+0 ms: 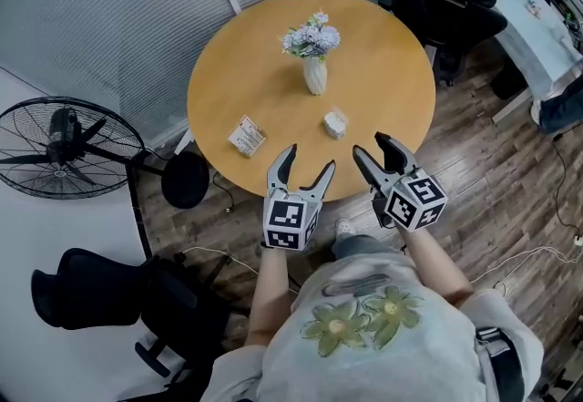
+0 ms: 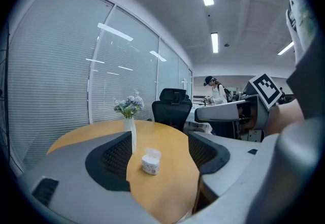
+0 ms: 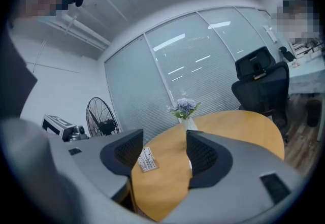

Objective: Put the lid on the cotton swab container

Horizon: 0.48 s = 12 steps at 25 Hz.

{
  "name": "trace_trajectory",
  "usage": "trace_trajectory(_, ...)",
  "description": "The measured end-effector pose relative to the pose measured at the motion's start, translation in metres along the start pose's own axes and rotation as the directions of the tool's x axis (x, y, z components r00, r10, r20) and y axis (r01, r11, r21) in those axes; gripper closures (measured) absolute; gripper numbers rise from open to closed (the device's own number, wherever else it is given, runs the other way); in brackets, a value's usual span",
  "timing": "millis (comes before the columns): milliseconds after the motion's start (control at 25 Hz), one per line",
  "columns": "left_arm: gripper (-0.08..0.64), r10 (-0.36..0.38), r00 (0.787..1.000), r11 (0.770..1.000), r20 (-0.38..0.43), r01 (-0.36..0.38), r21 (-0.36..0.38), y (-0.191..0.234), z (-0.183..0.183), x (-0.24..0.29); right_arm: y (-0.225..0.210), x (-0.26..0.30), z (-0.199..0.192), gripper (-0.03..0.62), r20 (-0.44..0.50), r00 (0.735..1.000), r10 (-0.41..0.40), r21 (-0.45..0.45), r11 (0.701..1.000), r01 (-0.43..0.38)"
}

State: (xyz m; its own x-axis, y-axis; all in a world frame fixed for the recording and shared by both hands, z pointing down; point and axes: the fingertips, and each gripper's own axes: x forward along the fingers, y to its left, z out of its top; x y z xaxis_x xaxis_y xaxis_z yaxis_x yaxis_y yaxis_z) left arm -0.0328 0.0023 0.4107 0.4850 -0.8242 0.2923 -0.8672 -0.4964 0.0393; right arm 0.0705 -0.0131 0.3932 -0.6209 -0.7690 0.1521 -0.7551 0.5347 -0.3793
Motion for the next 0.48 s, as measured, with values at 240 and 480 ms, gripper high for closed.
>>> trace_trajectory(240,0.211,-0.010,0.999,1.000,-0.048,0.011,0.014,0.010,-0.011,0.034,-0.026,0.027,-0.003,0.331,-0.019,1.000,0.007,0.089,0.996,-0.005)
trace_trajectory(480,0.212,-0.018,0.996,1.000,-0.093,0.018,0.005,0.018,-0.026,0.063,-0.045,0.048,-0.008,0.331,-0.050,0.998,0.026,0.134,0.991,-0.019)
